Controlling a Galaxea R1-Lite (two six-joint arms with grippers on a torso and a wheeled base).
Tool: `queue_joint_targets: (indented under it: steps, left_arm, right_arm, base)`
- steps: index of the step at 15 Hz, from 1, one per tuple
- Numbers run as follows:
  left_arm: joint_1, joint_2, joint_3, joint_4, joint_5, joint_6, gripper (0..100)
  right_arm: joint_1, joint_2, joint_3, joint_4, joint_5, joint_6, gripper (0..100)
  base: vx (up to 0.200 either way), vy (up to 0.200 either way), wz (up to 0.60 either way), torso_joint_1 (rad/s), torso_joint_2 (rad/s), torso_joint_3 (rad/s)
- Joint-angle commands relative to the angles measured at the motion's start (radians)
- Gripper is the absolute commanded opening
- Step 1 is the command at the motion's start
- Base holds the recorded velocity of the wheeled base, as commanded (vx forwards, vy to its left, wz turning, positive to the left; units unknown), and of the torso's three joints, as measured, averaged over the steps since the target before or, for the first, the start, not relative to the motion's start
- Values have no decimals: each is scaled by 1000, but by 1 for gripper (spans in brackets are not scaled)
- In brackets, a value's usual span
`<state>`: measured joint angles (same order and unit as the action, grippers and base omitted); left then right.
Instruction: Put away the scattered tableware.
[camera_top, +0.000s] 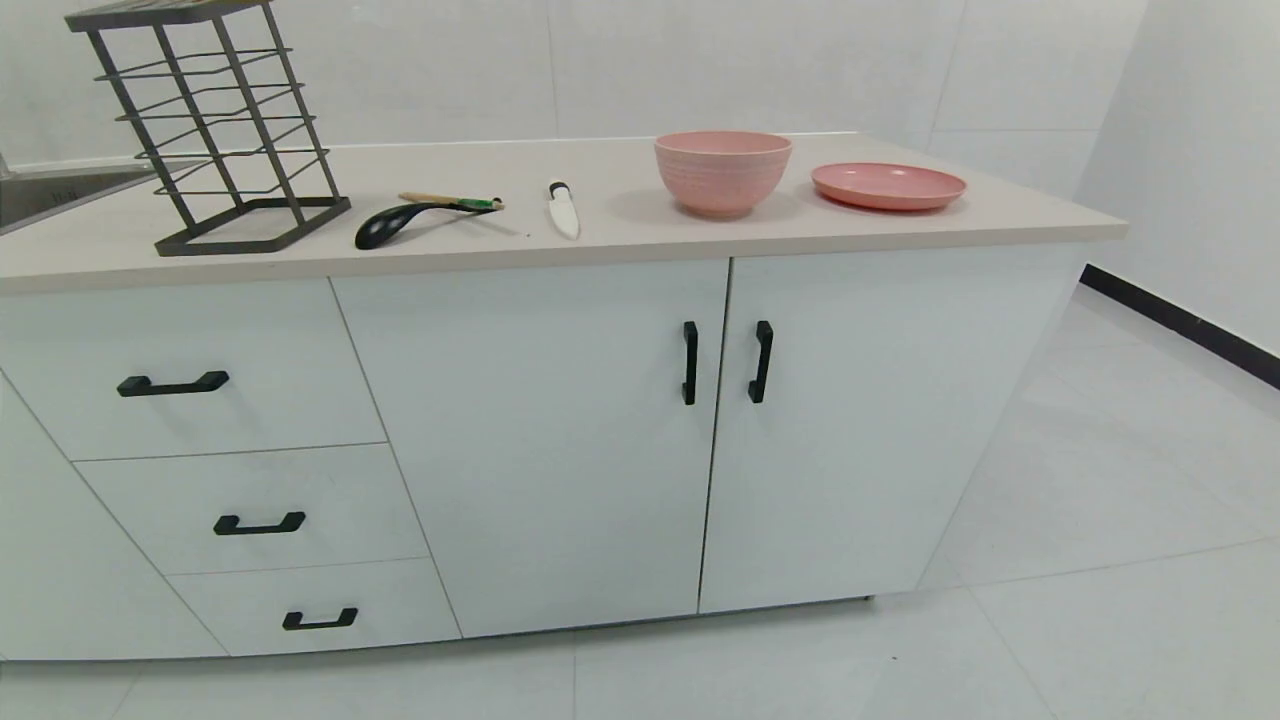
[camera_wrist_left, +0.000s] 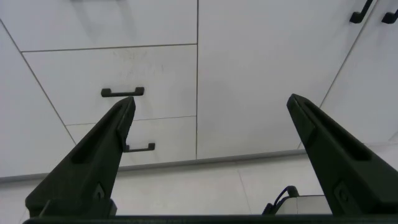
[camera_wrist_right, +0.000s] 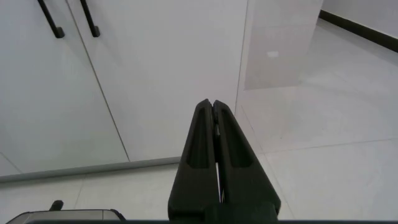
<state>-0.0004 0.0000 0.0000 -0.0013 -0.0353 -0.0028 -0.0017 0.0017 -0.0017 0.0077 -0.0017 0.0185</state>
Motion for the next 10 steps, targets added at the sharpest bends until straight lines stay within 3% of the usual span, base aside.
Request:
queue_joint_targets:
  steps: [1, 4, 8, 10]
  left_arm:
    - [0, 0, 0, 0, 2, 0, 100]
    - [0, 0, 0, 0, 6, 20, 100]
    - [0, 0, 0, 0, 6, 20, 100]
    - [0, 0, 0, 0, 6, 20, 100]
  right_arm:
    - [0, 0, 0, 0, 2, 0, 0]
    - [-1, 0, 0, 0, 2, 4, 0]
    - [-1, 0, 0, 0, 3, 6, 0]
    - [-1, 0, 2, -178, 3, -3, 0]
  base:
    - [0, 0, 0, 0, 0, 0]
    - [0, 0, 0, 0, 0, 0]
    - [0, 0, 0, 0, 0, 0]
    - [0, 0, 0, 0, 0, 0]
